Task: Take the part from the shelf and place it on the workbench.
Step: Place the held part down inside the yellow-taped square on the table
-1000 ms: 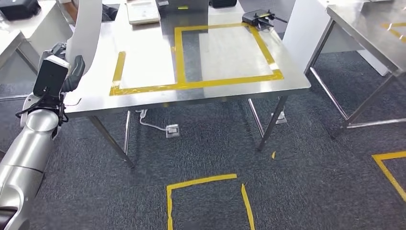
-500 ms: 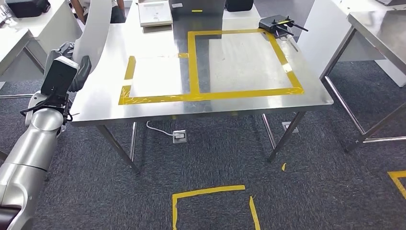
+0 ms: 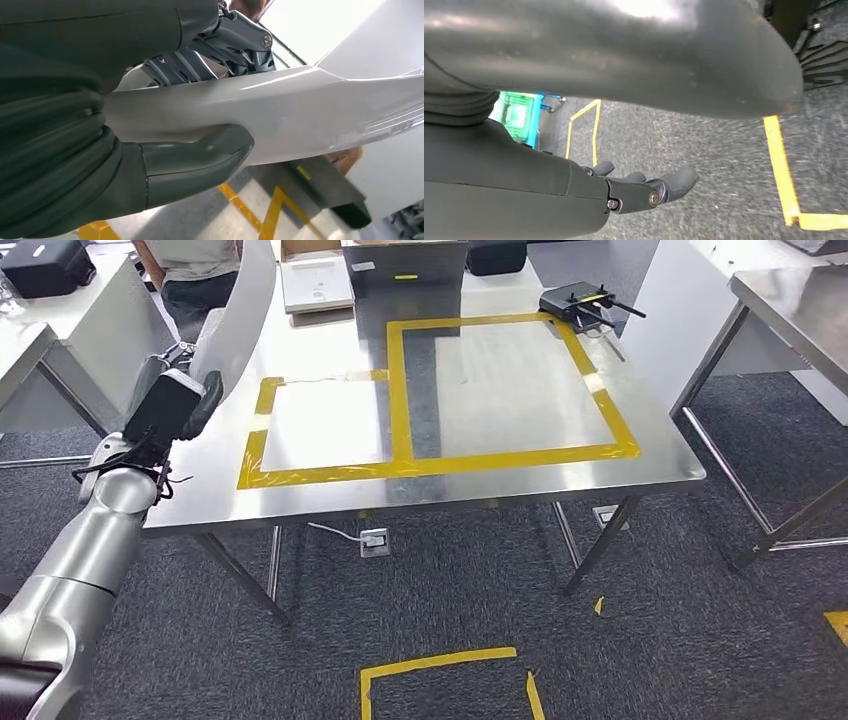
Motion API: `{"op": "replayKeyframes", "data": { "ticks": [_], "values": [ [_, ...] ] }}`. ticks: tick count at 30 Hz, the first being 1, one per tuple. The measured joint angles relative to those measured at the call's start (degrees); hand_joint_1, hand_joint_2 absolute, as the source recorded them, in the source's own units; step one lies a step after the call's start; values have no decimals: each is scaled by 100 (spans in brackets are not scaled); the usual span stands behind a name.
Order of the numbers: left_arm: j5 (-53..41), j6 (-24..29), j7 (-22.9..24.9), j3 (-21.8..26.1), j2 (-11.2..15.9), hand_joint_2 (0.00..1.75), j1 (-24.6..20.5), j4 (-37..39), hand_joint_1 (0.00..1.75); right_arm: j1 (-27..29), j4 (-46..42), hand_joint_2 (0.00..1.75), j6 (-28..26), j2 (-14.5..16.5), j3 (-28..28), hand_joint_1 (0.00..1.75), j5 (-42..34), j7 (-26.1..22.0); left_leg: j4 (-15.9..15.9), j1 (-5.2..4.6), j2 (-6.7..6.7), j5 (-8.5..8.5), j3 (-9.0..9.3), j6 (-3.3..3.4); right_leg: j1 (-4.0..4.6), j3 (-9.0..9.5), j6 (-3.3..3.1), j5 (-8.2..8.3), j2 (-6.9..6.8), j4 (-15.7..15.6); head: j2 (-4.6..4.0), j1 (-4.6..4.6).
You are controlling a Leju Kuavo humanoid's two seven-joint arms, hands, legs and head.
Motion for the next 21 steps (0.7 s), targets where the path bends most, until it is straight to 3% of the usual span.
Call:
{"op": "replayKeyframes", "data": {
  "ticks": [3,5,9,11,13,16,21],
  "values": [
    [-95,-56,65,-149,-208,175,-75,312,175,-7,-1,0,2,-3,-3,0,31,-10,-21,-17,-14,-13,33,121,6,23,89,-41,-9,-31,0,5],
    [-132,-60,114,-248,-376,175,-123,573,175,-4,-2,0,10,-6,-3,0,70,9,-55,-10,-25,-15,77,136,22,63,60,-19,-13,-55,0,23],
    [-421,41,350,-494,-678,175,-138,1087,175,-17,-2,0,22,-11,-1,0,146,15,-59,-30,-41,-65,97,200,17,125,-63,-50,-25,-128,0,45],
    [-568,147,428,-636,-775,175,-137,1308,175,-15,-2,0,32,-17,-1,0,180,14,-54,-48,-38,-80,96,222,5,146,-74,-77,-28,-165,0,47],
    [-620,195,448,-741,-844,175,-137,1477,175,-6,-2,0,46,-21,-1,0,192,15,-48,-62,-36,-88,96,234,-12,149,-9,-85,-28,-178,0,47],
    [-630,209,453,-835,-906,175,-144,1643,175,-1,-2,0,56,-22,-1,0,198,16,-39,-74,-33,-94,98,246,-35,154,146,-90,-28,-187,0,47],
    [-767,307,528,-951,-956,175,-196,1827,175,8,-2,0,56,-23,-1,0,209,16,-45,-71,-30,-86,119,238,-31,166,175,-85,-28,-188,0,45]
  ]
}}
